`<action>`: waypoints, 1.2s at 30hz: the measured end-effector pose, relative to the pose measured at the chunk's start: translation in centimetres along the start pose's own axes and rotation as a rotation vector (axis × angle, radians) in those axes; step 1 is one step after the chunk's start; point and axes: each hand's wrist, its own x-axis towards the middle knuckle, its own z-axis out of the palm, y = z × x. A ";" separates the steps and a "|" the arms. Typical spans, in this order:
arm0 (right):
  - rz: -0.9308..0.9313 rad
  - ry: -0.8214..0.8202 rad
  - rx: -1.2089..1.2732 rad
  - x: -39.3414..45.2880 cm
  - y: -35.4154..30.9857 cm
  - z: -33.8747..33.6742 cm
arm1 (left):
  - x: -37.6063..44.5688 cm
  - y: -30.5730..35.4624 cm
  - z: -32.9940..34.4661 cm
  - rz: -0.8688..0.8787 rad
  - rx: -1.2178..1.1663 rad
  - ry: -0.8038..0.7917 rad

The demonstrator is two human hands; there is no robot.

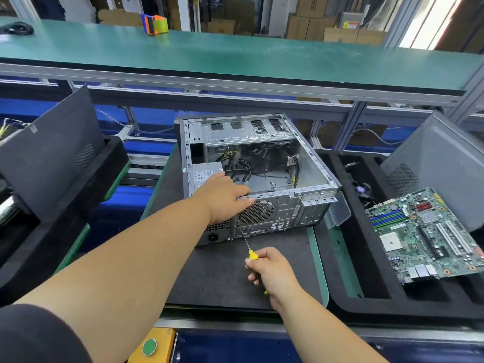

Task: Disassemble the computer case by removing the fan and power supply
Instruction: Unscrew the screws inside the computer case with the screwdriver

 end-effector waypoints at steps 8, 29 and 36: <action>0.267 -0.142 0.321 0.2 -0.5 0.1 | -0.1 0.1 0.0 -0.010 -0.003 0.011; 0.340 -0.066 0.302 0.9 -0.6 1.1 | 0.2 -0.2 0.2 -0.050 -0.031 -0.033; 0.375 -0.084 0.297 0.9 -0.5 1.2 | 0.0 -0.1 -0.1 -0.034 -0.044 -0.030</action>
